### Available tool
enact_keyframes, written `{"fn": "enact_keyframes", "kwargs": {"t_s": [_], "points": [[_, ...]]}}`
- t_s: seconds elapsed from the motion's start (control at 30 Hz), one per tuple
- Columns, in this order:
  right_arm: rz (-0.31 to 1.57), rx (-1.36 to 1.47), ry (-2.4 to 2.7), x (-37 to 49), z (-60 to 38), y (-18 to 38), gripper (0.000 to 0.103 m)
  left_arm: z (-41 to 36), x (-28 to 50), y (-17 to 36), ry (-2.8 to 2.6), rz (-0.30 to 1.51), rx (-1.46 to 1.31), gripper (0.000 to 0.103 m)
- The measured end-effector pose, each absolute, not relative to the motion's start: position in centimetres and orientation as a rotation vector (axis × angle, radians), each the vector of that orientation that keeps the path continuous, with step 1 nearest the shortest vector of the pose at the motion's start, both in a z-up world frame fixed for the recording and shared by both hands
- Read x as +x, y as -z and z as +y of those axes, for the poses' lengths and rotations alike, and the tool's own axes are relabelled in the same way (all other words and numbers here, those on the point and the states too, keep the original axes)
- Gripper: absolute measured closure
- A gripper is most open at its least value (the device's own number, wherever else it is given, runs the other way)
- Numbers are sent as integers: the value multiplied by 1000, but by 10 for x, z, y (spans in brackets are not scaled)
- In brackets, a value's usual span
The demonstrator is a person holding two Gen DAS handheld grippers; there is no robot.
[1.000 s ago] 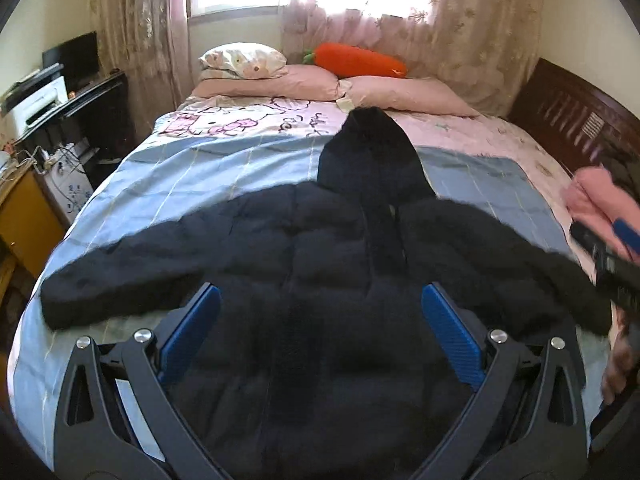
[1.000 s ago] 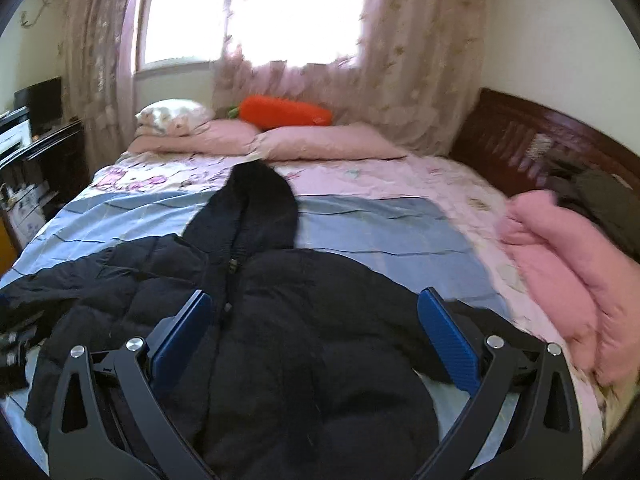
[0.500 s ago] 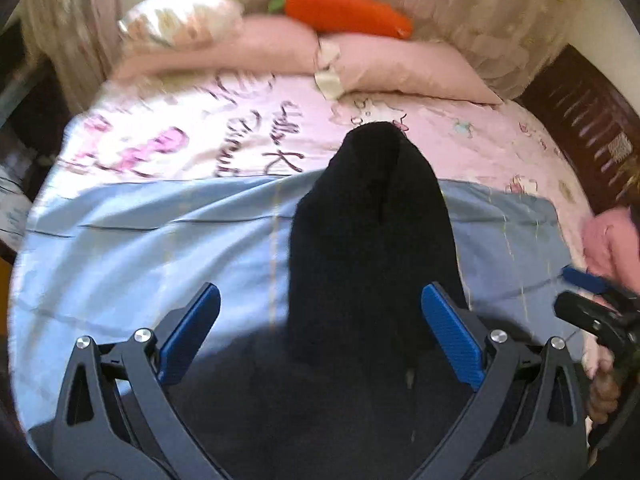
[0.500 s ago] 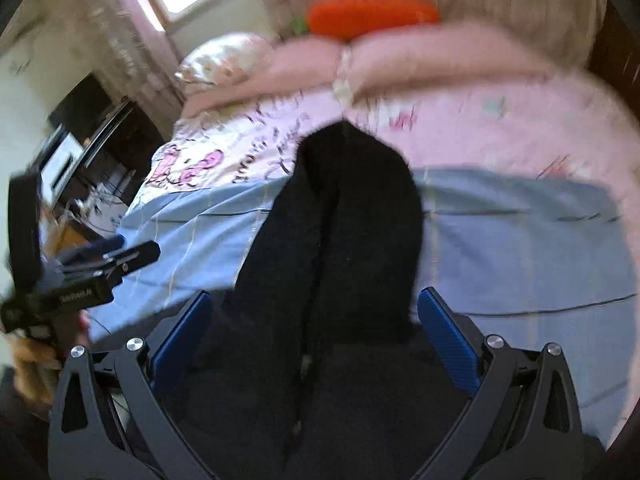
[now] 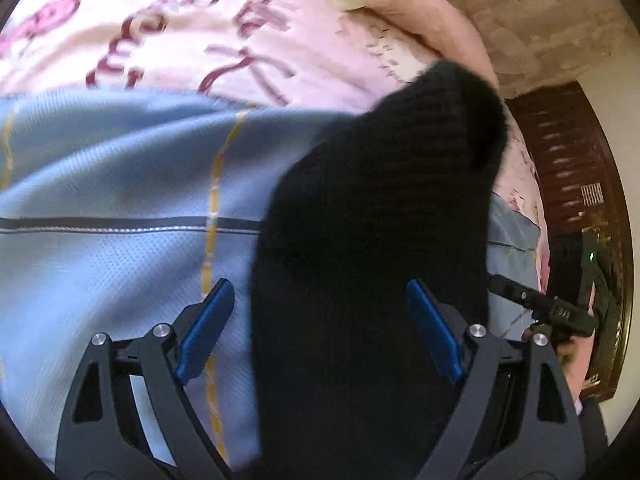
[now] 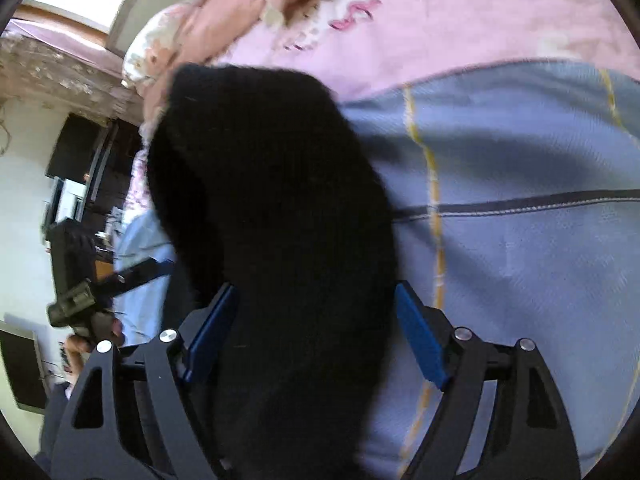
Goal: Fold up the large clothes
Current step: 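Grasp the black hood with the left tool while the right tool grasps it too, then lift the hood with both tools and fold it down onto the jacket body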
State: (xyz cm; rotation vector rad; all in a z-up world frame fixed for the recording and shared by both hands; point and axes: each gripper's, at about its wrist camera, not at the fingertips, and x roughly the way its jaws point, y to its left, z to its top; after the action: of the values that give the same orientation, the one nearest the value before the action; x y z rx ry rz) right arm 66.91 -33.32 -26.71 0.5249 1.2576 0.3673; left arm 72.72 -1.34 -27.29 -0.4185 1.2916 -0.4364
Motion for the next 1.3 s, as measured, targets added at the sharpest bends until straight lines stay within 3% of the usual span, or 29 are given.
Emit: {"fn": "enact_keyframes", "kwargs": {"t_s": [0.1,0.13,0.17,0.2,0.23,0.3,0.33,0.37,0.43,0.63,0.97,1.1,1.3], "points": [[1229,502,-383,671,-327,275,21,-6,731,280,477,1235,-500,15],[1180,490,-394,670,-322,270,29,-6,733,281,496,1222,-522,21],[1166,476,-413,672,-317,269,37,-7,735,282,507,1220,-532,34],[1176,423,-417,675,-304,266,48,-12,737,283,500,1230,-507,35],[1183,368,-401,676,-295,265,50,-17,737,279,496,1229,-477,37],[1179,271,-391,676,-280,263,72,-34,735,274,499,1216,-347,53],[1172,253,-388,674,-277,261,82,-43,734,274,503,1218,-293,72],[1163,253,-387,673,-275,257,84,-49,734,273,498,1217,-252,92],[1126,224,-376,665,-273,249,90,-61,734,270,466,1215,-185,93],[969,143,-351,630,-268,207,93,-62,717,241,414,1137,-174,95],[786,180,-576,480,-264,128,94,-38,572,151,528,841,-81,95],[821,170,-608,403,-255,133,94,-33,479,149,556,817,7,95],[1002,214,-581,297,-246,201,93,-26,347,187,571,846,182,95]]}}
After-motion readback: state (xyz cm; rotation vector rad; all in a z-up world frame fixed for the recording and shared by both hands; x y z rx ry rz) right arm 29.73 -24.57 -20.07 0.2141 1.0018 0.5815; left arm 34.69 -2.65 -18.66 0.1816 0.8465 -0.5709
